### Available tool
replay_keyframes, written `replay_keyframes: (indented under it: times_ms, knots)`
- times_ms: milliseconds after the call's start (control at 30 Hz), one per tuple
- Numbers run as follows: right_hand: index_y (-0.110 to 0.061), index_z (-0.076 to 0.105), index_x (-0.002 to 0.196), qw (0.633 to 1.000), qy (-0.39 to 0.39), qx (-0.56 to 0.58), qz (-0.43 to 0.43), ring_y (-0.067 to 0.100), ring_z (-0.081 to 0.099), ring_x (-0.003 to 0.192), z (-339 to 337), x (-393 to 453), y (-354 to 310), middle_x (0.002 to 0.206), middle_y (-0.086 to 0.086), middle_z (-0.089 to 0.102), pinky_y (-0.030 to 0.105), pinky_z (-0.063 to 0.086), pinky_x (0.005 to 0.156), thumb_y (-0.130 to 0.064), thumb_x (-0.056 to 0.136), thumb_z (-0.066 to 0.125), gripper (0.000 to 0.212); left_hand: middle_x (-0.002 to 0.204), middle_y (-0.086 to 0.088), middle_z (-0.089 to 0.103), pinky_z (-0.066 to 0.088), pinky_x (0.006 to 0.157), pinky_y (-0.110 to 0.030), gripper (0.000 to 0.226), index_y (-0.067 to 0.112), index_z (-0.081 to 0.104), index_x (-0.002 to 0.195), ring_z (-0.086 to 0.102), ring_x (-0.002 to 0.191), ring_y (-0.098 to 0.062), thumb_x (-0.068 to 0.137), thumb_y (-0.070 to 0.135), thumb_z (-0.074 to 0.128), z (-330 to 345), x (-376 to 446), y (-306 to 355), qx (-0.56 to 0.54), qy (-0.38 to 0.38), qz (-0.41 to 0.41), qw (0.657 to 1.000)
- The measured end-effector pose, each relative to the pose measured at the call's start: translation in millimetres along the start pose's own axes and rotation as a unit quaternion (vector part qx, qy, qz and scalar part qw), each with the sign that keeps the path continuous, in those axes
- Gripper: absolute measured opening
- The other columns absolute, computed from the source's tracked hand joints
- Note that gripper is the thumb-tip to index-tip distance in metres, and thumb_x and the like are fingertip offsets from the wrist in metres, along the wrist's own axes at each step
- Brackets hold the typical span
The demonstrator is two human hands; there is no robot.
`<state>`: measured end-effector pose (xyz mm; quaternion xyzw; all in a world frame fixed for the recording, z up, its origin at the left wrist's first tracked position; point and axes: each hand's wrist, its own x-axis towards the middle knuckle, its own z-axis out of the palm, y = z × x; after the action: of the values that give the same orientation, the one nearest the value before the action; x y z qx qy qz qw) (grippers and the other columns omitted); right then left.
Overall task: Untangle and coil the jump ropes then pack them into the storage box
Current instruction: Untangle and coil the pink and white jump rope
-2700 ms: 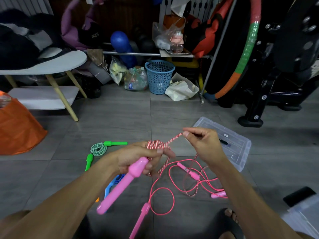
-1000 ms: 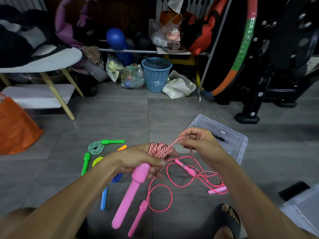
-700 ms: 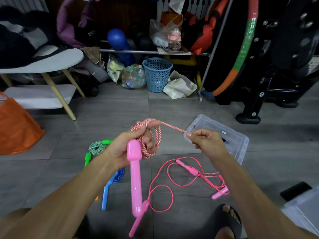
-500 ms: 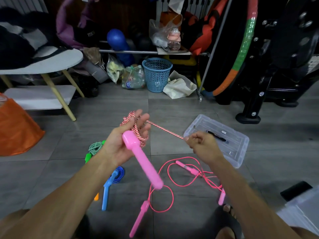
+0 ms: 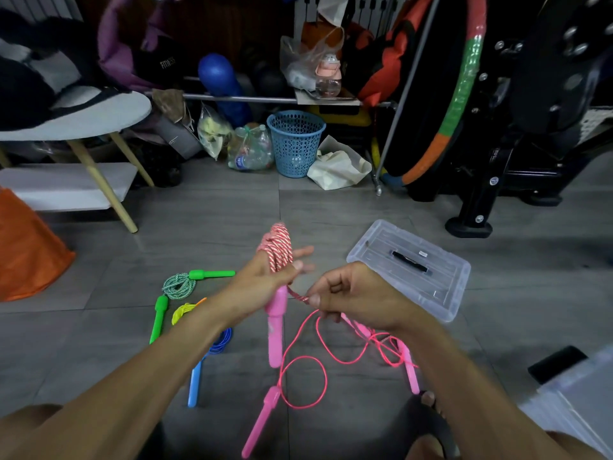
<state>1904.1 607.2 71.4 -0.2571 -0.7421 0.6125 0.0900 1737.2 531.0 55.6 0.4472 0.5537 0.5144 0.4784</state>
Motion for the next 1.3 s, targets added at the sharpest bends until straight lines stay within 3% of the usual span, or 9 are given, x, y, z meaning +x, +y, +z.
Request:
replay_keyframes:
  times_ms: [133, 267, 333, 433, 533, 800, 900, 1033, 1300]
  knots:
    - [-0.005, 0.069, 0.088, 0.998, 0.022, 0.058, -0.008, 0.012, 0.063, 0.069, -9, -4, -3, 0.080, 0.014, 0.070, 0.024, 0.049, 0.070, 0.009, 0.082, 0.061, 0.017, 0.132, -0.026, 0.053, 0.037, 0.107, -0.044, 0.051, -0.003, 0.049, 0.132, 0.048, 0.126, -0.036, 0.100, 0.035, 0.037, 12, -3, -11, 0.262, -0.006, -0.011, 0.965]
    - [-0.004, 0.062, 0.091, 0.991, 0.106, 0.065, -0.041, 0.010, 0.060, 0.062, -20, -5, -9, 0.070, 0.010, 0.065, 0.017, 0.046, 0.062, 0.016, 0.081, 0.056, 0.024, 0.072, -0.015, 0.068, 0.051, 0.054, -0.024, 0.049, 0.007, 0.063, 0.077, 0.062, 0.054, -0.016, 0.099, 0.041, 0.034, 16, -11, 2, 0.163, -0.069, -0.050, 0.983]
    - [-0.007, 0.059, 0.090, 0.986, 0.136, 0.077, -0.055, 0.012, 0.058, 0.063, -25, -4, -9, 0.070, 0.010, 0.065, 0.017, 0.046, 0.062, 0.016, 0.080, 0.056, 0.025, 0.055, -0.005, 0.061, 0.046, 0.048, -0.020, 0.042, 0.013, 0.059, 0.064, 0.055, 0.045, -0.014, 0.096, 0.035, 0.042, 17, -13, 5, 0.145, -0.104, -0.063, 0.982]
    - [-0.009, 0.059, 0.089, 0.981, 0.161, 0.078, -0.068, 0.014, 0.056, 0.064, -27, -3, -8, 0.071, 0.009, 0.063, 0.016, 0.046, 0.062, 0.010, 0.080, 0.064, 0.022, 0.045, 0.002, 0.055, 0.047, 0.058, -0.030, 0.014, 0.018, 0.065, 0.100, 0.052, 0.046, -0.019, 0.095, 0.014, 0.053, 16, -14, 2, 0.099, -0.136, -0.076, 0.983]
    - [-0.013, 0.061, 0.088, 0.974, 0.202, 0.062, -0.078, 0.013, 0.053, 0.065, -27, 3, -4, 0.070, 0.004, 0.058, 0.017, 0.046, 0.064, 0.003, 0.077, 0.071, 0.022, 0.050, -0.001, 0.052, 0.047, 0.049, -0.022, 0.040, 0.019, 0.058, 0.124, 0.049, 0.045, -0.014, 0.088, 0.001, 0.061, 11, -14, 0, 0.054, -0.174, -0.101, 0.978]
    - [-0.007, 0.062, 0.088, 0.955, 0.297, -0.012, -0.018, 0.020, 0.042, 0.063, -44, 10, 16, 0.067, 0.010, 0.049, 0.025, 0.036, 0.057, -0.015, 0.083, 0.070, 0.012, 0.042, 0.002, 0.038, 0.050, 0.051, -0.021, 0.021, 0.007, 0.074, 0.091, 0.035, 0.031, -0.008, 0.076, 0.017, 0.063, -11, -9, 8, -0.385, -0.062, -0.064, 0.918]
    - [-0.005, 0.062, 0.093, 0.940, 0.341, -0.014, 0.005, 0.018, 0.042, 0.060, -48, 15, 23, 0.063, 0.005, 0.048, 0.025, 0.036, 0.057, -0.011, 0.085, 0.067, 0.011, 0.043, 0.004, 0.042, 0.053, 0.054, -0.024, 0.025, 0.007, 0.070, 0.081, 0.040, 0.031, -0.007, 0.064, 0.022, 0.082, -22, -4, 5, -0.459, -0.059, -0.037, 0.886]
    - [-0.008, 0.062, 0.093, 0.924, 0.382, 0.017, -0.012, 0.005, 0.047, 0.054, -52, 16, 21, 0.066, 0.001, 0.054, 0.017, 0.040, 0.057, -0.004, 0.089, 0.060, 0.006, 0.046, 0.004, 0.043, 0.052, 0.055, -0.025, 0.016, 0.012, 0.061, 0.073, 0.042, 0.034, -0.008, 0.077, 0.025, 0.070, -23, -2, 3, -0.500, -0.044, -0.048, 0.863]
    - [-0.006, 0.071, 0.074, 0.954, 0.161, -0.253, -0.006, -0.013, 0.052, 0.053, -12, 20, 33, 0.060, -0.016, 0.057, 0.007, 0.036, 0.055, -0.004, 0.083, 0.062, 0.012, 0.083, 0.003, 0.070, 0.057, 0.076, -0.028, 0.024, 0.007, 0.067, 0.097, 0.067, 0.067, -0.010, 0.077, 0.016, 0.059, -21, 2, 12, -0.474, 0.120, -0.038, 0.872]
